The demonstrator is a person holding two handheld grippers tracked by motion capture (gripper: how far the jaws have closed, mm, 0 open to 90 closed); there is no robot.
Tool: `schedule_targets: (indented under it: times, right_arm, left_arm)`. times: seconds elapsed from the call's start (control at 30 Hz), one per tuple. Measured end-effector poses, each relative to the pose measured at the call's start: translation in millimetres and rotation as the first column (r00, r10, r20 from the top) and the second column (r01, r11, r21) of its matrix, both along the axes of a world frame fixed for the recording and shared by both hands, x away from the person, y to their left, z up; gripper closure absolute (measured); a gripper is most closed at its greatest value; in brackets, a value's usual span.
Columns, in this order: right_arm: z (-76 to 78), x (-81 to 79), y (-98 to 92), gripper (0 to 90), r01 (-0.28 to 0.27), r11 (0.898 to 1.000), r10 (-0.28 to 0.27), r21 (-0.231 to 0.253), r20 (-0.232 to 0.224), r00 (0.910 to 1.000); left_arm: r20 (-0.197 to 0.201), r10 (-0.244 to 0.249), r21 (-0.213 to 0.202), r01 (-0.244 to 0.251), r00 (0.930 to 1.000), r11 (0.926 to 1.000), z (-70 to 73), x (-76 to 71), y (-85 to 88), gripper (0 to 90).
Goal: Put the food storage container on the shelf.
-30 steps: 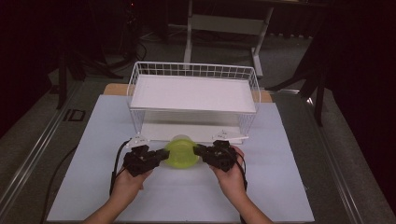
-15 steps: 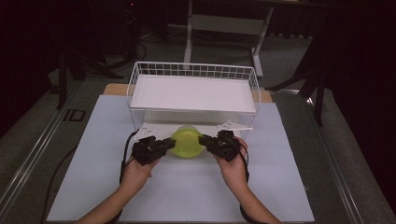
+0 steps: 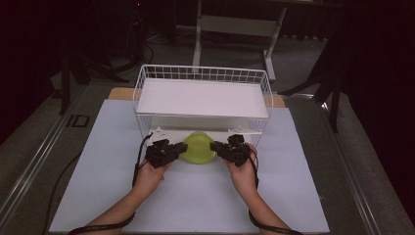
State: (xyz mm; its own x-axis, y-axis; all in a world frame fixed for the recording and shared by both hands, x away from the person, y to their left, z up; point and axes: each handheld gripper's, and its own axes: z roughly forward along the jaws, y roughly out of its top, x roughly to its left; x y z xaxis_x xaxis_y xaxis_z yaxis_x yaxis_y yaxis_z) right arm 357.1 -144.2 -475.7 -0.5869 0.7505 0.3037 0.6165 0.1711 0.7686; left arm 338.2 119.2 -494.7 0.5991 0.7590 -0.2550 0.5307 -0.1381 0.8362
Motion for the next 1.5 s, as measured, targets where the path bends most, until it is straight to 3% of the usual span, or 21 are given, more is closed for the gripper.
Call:
schedule_targets:
  times: [0.27,0.33,0.57,0.77,0.93,1.03,1.17,1.37,1.5]
  right_arm:
    - [-2.2,10.5,1.2,79.2,0.010,1.000,-0.010,-0.025,-0.012,0.9999]
    - [-3.8,12.4,0.7,79.2,0.014,1.000,-0.014,-0.021,-0.021,0.9997]
    - [-3.6,16.4,1.9,79.5,0.016,1.000,-0.016,-0.015,-0.022,0.9996]
    - [-3.9,19.8,2.3,78.1,0.031,0.999,-0.031,-0.009,-0.011,0.9995]
    - [-6.8,24.5,2.5,73.5,0.068,0.997,-0.067,-0.025,0.024,0.9974]
    - [-9.6,26.6,5.1,70.0,0.082,0.996,-0.080,-0.045,0.039,0.9960]
    - [-13.7,27.8,8.3,68.0,0.096,0.995,-0.094,-0.041,0.053,0.9942]
    - [-12.5,30.0,13.6,62.0,0.116,0.992,-0.112,-0.054,0.077,0.9907]
    - [-14.7,31.5,15.9,55.4,0.136,0.990,-0.132,-0.048,0.073,0.9885]
  left_arm:
    - [-0.038,0.010,0.000,-0.010,0.9992,1.0000,-4.5,12.1,-2.4,80.7]
    - [-0.034,0.012,0.013,-0.012,0.9994,0.9999,-5.0,13.3,-3.8,80.6]
    - [-0.031,0.011,-0.011,-0.011,0.9995,0.9999,-7.0,18.5,-0.5,79.9]
    - [0.000,0.004,-0.014,-0.004,1.0000,0.9999,-7.5,20.1,-1.9,78.2]
    - [0.067,0.028,0.016,-0.029,0.9974,0.9994,-6.3,21.3,-7.6,74.0]
    - [0.059,0.048,0.008,-0.048,0.9971,0.9988,-7.7,26.8,-5.9,69.5]
    - [0.029,0.073,-0.041,-0.072,0.9969,0.9966,-11.3,33.4,-1.5,65.8]
    - [0.062,0.128,-0.005,-0.128,0.9898,0.9917,-12.3,41.0,-3.3,58.0]
    - [0.076,0.121,-0.010,-0.121,0.9897,0.9926,-13.4,43.0,-7.7,51.4]
